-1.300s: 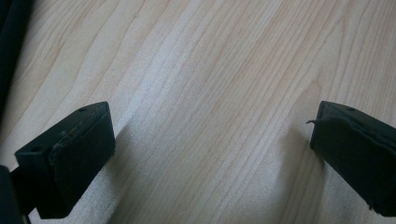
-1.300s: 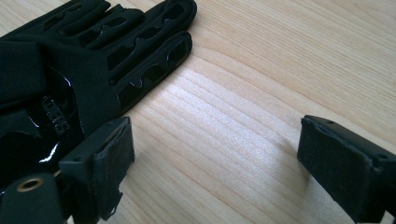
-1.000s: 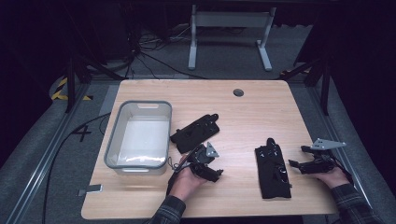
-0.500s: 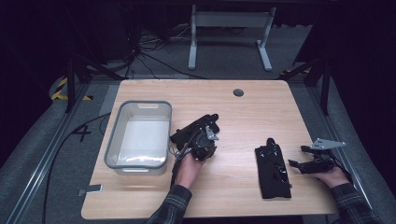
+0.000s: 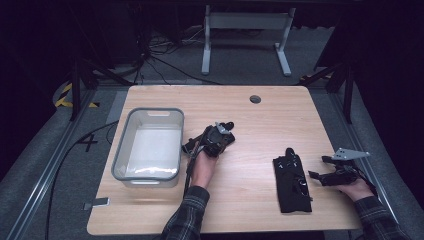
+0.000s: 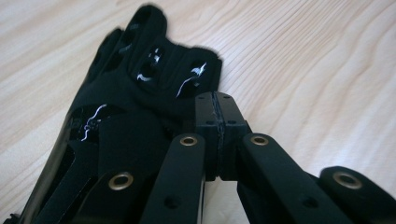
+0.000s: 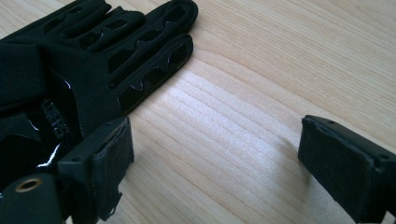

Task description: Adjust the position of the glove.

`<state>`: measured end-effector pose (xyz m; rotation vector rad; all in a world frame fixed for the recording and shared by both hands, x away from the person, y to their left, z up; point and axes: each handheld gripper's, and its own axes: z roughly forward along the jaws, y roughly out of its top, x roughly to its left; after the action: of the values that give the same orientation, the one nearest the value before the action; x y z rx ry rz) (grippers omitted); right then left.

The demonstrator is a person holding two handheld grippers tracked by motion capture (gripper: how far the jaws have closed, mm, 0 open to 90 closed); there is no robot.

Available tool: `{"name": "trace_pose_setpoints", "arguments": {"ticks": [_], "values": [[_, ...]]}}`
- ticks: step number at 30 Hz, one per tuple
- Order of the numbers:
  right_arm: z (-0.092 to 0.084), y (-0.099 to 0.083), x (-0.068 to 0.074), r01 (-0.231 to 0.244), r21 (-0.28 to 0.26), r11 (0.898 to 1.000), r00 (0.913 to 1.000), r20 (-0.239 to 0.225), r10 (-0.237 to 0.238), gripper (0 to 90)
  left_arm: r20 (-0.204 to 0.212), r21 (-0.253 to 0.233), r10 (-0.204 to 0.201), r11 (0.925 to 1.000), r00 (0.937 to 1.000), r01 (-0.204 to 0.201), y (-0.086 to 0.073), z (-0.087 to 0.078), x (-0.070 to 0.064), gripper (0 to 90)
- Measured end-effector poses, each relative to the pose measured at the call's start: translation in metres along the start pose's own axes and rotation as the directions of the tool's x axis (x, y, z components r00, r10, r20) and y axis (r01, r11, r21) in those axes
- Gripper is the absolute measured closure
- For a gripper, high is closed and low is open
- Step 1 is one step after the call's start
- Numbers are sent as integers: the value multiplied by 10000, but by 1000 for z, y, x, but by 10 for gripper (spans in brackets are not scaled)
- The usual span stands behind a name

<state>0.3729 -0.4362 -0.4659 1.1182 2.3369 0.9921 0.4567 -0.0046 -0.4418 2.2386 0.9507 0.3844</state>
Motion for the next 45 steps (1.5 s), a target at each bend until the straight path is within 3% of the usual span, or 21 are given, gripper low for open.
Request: {"name": "trace_pose_setpoints", "arguments": {"ticks": [5, 9, 13, 20, 26, 34, 45], "values": [[0, 0, 0, 1, -2, 10000, 10000, 1, -1, 109, -75, -42, -173, 9998, 9998, 172, 3, 5, 7, 896], [0, 0, 0, 2, 0, 10000, 10000, 1, -2, 109, -182, 286, -222, 9993, 9996, 227, 1, 13, 11, 897], [0, 0, 0, -3, -1, 10000, 10000, -1, 3, 108, 11, 342, -423, 9985, 9991, 423, -1, 17, 12, 898], [0, 0, 0, -2, -4, 10000, 10000, -1, 2, 108, 425, 336, -350, 9989, 9985, 336, -2, 17, 6, 899], [0, 0, 0, -1, -1, 10000, 10000, -2, 1, 108, 851, 288, -225, 9994, 9961, 201, -3, 16, -8, 899], [0, 0, 0, -3, -1, 10000, 10000, 0, 3, 108, 1553, 250, 174, 9995, 9877, -215, 2, 21, -34, 899], [0, 0, 0, -1, 0, 10000, 10000, 1, 1, 108, 2461, 201, 482, 9983, 9680, -549, 7, 26, -66, 899]]}}
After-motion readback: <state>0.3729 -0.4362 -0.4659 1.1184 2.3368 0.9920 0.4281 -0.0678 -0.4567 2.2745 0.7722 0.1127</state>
